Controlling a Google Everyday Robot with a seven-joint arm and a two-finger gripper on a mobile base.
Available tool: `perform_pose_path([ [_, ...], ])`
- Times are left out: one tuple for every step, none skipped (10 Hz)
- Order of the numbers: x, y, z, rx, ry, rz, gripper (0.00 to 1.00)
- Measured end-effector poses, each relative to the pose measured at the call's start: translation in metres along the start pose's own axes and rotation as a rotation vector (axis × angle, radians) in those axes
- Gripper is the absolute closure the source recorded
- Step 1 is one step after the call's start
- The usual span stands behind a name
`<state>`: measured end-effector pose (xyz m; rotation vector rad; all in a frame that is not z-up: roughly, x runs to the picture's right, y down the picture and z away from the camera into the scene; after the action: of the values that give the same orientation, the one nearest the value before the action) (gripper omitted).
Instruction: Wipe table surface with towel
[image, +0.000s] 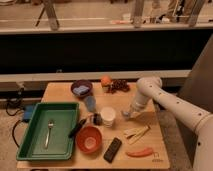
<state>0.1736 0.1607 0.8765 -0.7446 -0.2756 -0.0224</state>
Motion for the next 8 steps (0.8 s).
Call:
perform_pose_path([
  [0.008, 0.002, -0.003, -0.004, 0.014, 0.006, 1.00],
  [0.017, 0.001, -0.005, -0.001, 0.023, 0.019, 1.00],
  [0.036, 0.001, -0.005, -0.001, 0.041, 0.046, 1.00],
  [0.055, -0.002, -0.006, 0.007, 0.052, 0.078, 1.00],
  [0.069, -0.006, -0.007, 0.018, 0.062, 0.101, 1.00],
  [0.082, -0.014, -0.010, 0.037, 0.072, 0.125, 1.00],
  [0.090, -0.030, -0.012, 0.065, 0.080, 0.141, 1.00],
  [0.091, -0.041, -0.012, 0.080, 0.083, 0.147, 1.00],
])
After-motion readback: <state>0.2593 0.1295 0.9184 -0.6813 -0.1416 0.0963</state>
